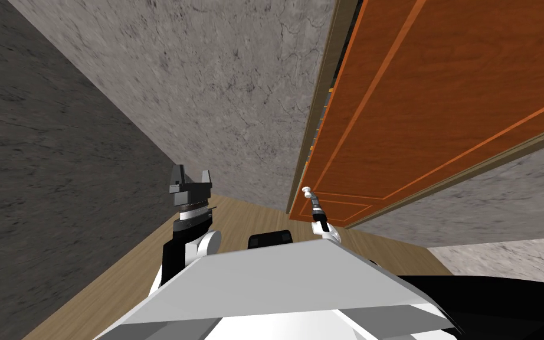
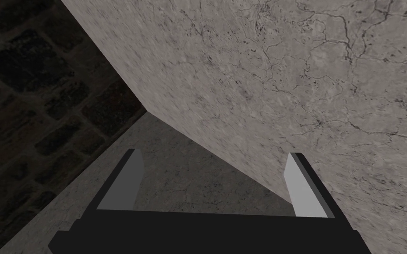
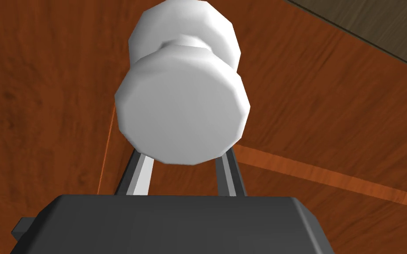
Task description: Pull the door open
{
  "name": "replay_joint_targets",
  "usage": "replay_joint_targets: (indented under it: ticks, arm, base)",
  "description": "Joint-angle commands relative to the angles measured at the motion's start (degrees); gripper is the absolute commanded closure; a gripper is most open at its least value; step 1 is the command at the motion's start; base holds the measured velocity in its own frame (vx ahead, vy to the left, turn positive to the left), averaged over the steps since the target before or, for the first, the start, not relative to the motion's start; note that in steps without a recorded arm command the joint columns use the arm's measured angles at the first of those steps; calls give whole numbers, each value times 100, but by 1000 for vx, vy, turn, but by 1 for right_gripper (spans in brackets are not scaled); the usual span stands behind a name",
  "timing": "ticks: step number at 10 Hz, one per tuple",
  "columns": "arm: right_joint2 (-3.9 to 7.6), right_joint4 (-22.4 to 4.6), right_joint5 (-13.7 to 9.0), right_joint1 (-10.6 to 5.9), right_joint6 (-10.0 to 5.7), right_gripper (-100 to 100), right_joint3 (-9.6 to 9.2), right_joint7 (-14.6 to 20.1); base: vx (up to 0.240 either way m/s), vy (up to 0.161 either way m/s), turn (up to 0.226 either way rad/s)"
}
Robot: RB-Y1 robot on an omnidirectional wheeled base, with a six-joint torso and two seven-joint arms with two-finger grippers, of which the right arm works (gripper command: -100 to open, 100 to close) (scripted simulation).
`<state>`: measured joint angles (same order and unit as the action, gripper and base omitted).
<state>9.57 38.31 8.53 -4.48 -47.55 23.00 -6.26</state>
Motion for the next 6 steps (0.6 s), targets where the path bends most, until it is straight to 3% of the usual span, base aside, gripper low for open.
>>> replay_joint_targets:
  ticks: [1, 6]
  arm:
    - [-119, 154, -68, 29, 67, 100, -154, 255]
    - [-50, 153, -404, 67, 65, 100, -321, 947]
  base:
    - [-17, -11, 41]
    - [-40, -17, 62]
